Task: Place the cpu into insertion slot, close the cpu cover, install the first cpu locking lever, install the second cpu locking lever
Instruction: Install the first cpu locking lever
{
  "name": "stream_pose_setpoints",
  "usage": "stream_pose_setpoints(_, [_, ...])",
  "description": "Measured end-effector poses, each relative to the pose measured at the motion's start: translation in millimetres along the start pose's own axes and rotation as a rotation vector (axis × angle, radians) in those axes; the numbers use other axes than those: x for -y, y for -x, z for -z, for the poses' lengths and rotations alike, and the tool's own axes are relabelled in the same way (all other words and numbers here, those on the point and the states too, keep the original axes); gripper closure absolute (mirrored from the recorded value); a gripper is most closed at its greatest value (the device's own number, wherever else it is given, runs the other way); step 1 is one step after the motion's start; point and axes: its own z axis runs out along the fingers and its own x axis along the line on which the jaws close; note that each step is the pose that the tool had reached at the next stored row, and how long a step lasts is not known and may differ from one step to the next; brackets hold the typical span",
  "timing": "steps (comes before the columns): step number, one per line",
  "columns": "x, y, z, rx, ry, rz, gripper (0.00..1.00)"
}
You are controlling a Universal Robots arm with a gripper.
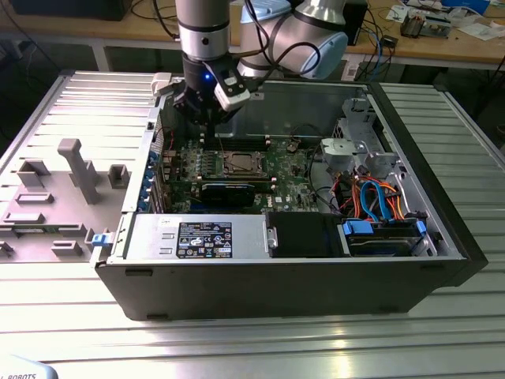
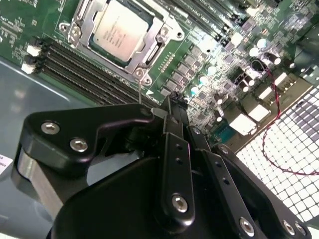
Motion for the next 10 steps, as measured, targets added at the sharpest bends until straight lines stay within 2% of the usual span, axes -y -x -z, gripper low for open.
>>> stream_pose_setpoints(6, [-7.3, -0.2, -0.2, 0.0015, 0.0001, 0.005, 0.89])
stream_pose_setpoints(10, [-10.4, -1.3, -0.3, 0.0122, -0.0007, 0.008, 0.89])
